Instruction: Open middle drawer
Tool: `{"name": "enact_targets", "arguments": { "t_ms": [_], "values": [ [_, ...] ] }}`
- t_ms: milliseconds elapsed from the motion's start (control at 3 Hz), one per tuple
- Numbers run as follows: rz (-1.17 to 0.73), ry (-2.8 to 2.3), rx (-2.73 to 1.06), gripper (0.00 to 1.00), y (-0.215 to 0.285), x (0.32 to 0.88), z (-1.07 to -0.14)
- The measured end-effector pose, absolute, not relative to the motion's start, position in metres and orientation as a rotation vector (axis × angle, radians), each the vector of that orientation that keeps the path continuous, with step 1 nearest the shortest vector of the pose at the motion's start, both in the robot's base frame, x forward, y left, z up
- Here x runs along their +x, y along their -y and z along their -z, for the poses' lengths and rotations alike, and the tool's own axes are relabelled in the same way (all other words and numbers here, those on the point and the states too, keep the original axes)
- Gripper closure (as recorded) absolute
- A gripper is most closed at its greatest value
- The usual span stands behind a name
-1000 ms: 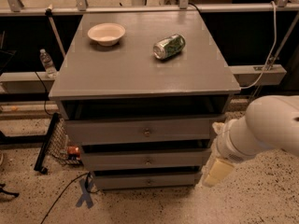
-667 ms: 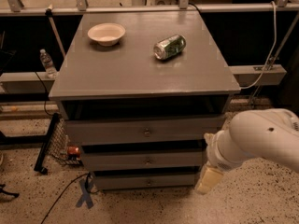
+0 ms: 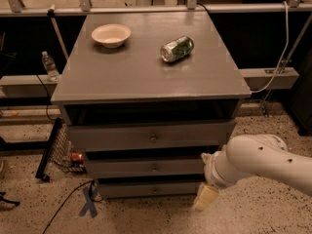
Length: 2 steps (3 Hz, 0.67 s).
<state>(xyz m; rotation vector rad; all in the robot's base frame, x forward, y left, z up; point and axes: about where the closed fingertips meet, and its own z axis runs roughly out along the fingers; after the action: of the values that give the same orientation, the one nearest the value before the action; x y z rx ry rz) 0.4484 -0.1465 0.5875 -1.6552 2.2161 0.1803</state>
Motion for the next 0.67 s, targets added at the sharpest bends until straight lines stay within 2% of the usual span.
{"name": "enact_targets", "arguments": {
  "t_ms": [667],
  "values": [
    [-0.230, -2.172, -1.689, 0.00, 0.145, 0.462, -0.555]
  ]
}}
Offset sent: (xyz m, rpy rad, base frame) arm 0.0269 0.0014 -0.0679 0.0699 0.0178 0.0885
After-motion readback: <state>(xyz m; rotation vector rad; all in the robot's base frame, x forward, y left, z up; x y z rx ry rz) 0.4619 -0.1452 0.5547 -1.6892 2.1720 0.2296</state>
